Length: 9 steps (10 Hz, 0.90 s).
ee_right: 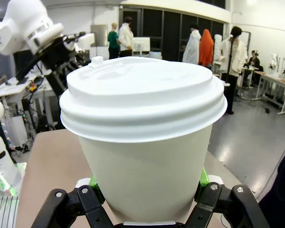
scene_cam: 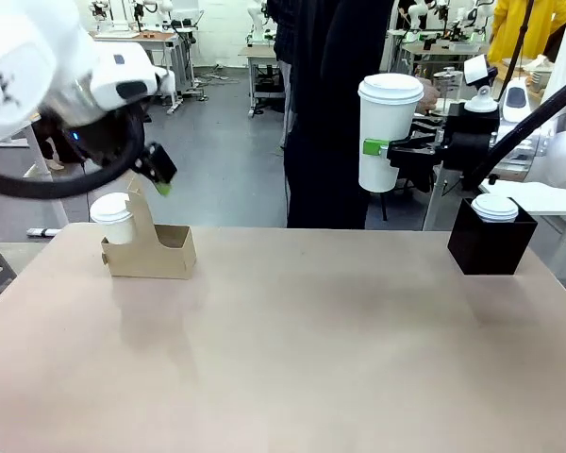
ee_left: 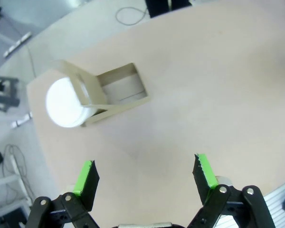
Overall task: Pour a drink into a cup and package it in a carrier.
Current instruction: Position the Cup Carrier in the center of the table.
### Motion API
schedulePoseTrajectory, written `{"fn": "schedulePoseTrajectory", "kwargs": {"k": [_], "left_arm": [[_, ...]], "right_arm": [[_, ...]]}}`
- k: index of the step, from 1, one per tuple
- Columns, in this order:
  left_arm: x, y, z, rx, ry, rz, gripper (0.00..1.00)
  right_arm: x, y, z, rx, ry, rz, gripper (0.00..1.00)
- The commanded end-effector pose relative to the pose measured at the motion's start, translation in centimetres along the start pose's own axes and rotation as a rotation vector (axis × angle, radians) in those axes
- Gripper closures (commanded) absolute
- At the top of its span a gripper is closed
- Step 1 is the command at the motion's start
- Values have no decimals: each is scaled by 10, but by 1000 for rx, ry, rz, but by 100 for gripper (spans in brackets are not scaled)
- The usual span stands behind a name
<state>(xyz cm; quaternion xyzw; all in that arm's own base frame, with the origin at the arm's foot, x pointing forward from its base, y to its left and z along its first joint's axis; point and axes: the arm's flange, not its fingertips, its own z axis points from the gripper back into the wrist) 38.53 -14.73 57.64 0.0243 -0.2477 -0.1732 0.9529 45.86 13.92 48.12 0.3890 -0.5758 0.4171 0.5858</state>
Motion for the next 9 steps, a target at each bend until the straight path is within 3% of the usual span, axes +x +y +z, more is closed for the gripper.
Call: {"fn": "schedulePoseTrajectory", "kwargs": {"k": [1, 5, 9], "left_arm": [[30, 10, -11, 40, 55, 84, 0], [55, 56, -53, 63, 110, 238, 0], [52, 74, -110, 26, 182, 315, 0]], "right_arm": [[3, 2, -2, -11, 7, 7, 19], [3, 2, -2, -11, 7, 7, 19], [3, 2, -2, -11, 7, 7, 19]]}}
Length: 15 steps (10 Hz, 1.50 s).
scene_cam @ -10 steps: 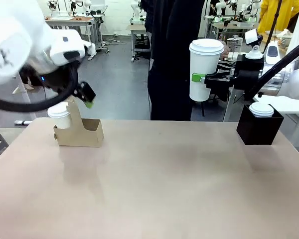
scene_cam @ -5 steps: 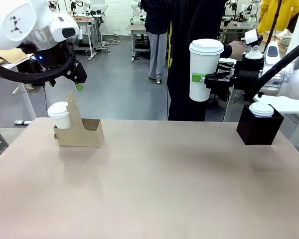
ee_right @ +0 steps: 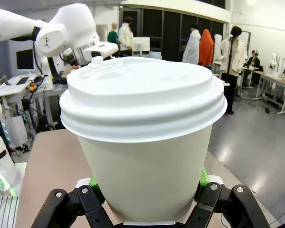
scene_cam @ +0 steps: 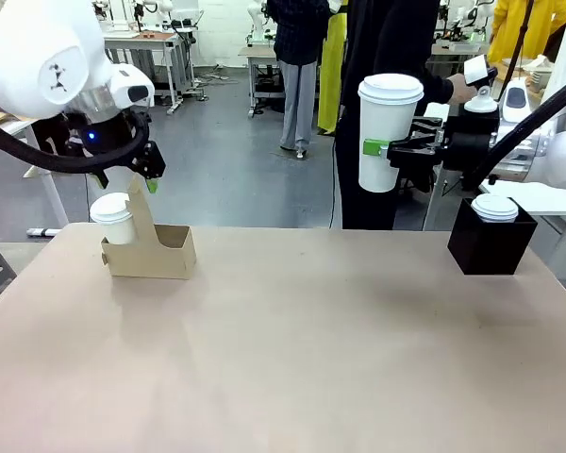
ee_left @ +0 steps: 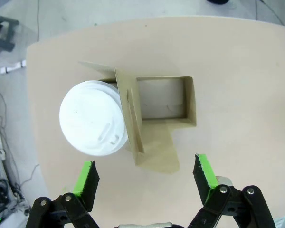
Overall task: Pour a drink into a cup and package it in a carrier.
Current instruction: Position the Cup Carrier in the center of the table.
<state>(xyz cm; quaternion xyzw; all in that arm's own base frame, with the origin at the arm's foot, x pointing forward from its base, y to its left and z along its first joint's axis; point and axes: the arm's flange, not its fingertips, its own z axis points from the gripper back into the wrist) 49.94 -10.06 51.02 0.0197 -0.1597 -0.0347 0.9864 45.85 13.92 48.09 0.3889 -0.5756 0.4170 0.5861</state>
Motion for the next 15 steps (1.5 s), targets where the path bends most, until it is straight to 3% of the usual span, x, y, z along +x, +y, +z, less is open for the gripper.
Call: {"fn": "schedulePoseTrajectory", "kwargs": {"k": [1, 2, 3, 5, 6, 8, 11, 12, 13, 15], "left_arm": [[4, 3, -3, 9, -24, 64, 58], [2, 4, -3, 9, -34, 71, 58], [3, 4, -3, 10, -48, 78, 100], [5, 1, -8, 17, -72, 95, 100], [5, 1, -10, 19, -75, 98, 85], [6, -1, -11, 31, -74, 107, 100], [5, -2, -12, 42, -69, 128, 100], [6, -1, -13, -3, -1, 152, 100], [9, 2, -9, 12, -61, 98, 100], [9, 2, -9, 12, -61, 98, 100]], "right_arm": [[4, 2, -2, -10, 6, 7, 19], [4, 2, -2, -10, 6, 7, 19], [4, 2, -2, -10, 6, 7, 19], [4, 2, -2, -10, 6, 7, 19], [4, 2, -2, -10, 6, 7, 19], [4, 2, -2, -10, 6, 7, 19], [4, 2, -2, -10, 6, 7, 19], [4, 2, -2, -10, 6, 7, 19], [4, 2, -2, -10, 6, 7, 19], [4, 2, -2, -10, 6, 7, 19]]}}
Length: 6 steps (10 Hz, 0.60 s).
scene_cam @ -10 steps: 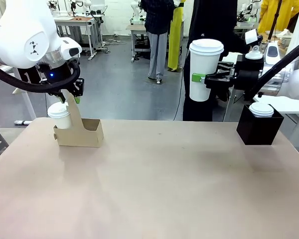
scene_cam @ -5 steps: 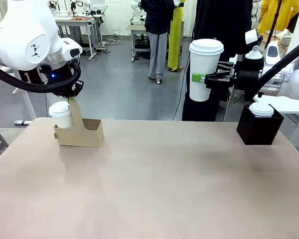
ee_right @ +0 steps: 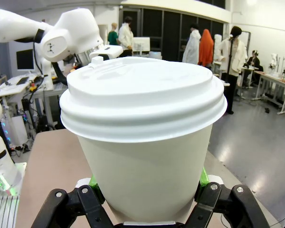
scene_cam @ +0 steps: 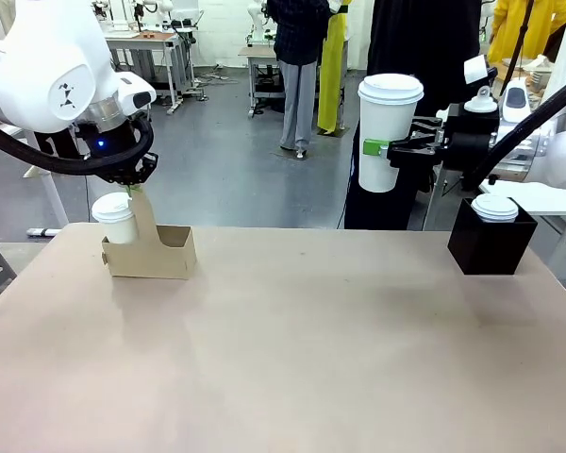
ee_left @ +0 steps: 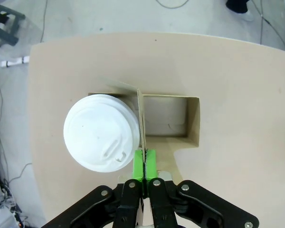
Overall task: Pour a drink into a cup and package it in a carrier.
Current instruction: Position the Cup Carrier in the center of the table.
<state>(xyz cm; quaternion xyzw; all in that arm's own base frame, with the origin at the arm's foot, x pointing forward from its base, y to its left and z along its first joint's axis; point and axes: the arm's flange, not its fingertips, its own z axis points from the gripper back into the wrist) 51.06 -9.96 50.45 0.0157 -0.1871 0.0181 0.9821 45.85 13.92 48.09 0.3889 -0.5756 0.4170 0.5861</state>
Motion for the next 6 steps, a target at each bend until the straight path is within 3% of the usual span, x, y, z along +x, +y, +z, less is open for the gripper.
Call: {"fn": "schedulePoseTrajectory", "kwargs": {"k": [1, 4, 6], "left_arm": [[0, 0, 0, 1, 1, 1, 98], [-16, -19, 68, -3, -115, 69, 98], [-34, -58, 109, -21, -136, 60, 98]], "right_arm": [[4, 2, -2, -10, 6, 7, 19], [4, 2, -2, -10, 6, 7, 19], [4, 2, -2, -10, 6, 7, 19]]}}
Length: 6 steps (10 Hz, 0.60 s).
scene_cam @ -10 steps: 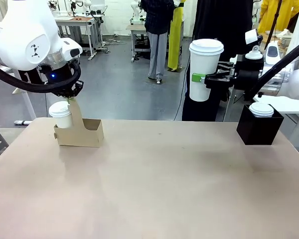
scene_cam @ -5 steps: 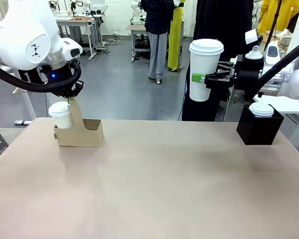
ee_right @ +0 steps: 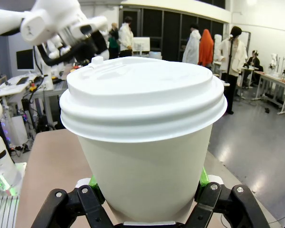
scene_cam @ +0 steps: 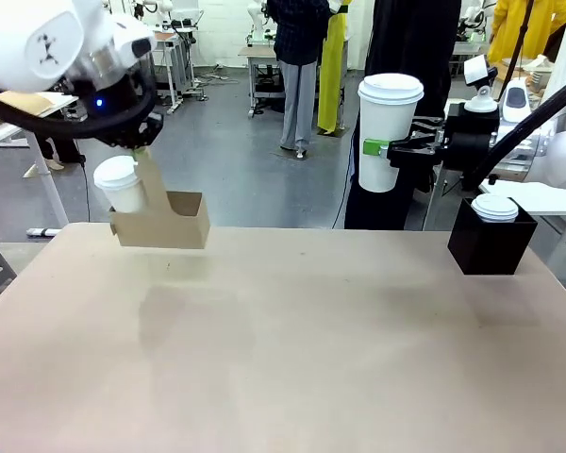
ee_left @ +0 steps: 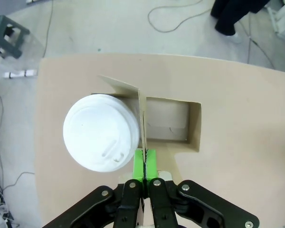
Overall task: Pour a drink into a cup and package it in a carrier.
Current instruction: Position the Cup Carrier in the center of the table.
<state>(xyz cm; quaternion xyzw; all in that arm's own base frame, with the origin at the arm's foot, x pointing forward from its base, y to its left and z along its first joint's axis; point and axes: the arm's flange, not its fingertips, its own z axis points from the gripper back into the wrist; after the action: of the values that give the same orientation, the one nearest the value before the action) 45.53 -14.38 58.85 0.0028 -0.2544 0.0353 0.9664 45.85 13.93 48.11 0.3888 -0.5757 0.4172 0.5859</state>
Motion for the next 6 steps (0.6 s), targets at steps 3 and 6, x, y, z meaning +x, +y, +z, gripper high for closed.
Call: {"fn": "schedulePoseTrajectory", "kwargs": {"k": [3, 6], "left_arm": [[-58, -95, 56, -27, 30, 9, 98], [-98, -148, 60, -50, 56, -18, 98]], "right_arm": [[4, 2, -1, -10, 6, 7, 19], [4, 2, -1, -10, 6, 7, 19]]}}
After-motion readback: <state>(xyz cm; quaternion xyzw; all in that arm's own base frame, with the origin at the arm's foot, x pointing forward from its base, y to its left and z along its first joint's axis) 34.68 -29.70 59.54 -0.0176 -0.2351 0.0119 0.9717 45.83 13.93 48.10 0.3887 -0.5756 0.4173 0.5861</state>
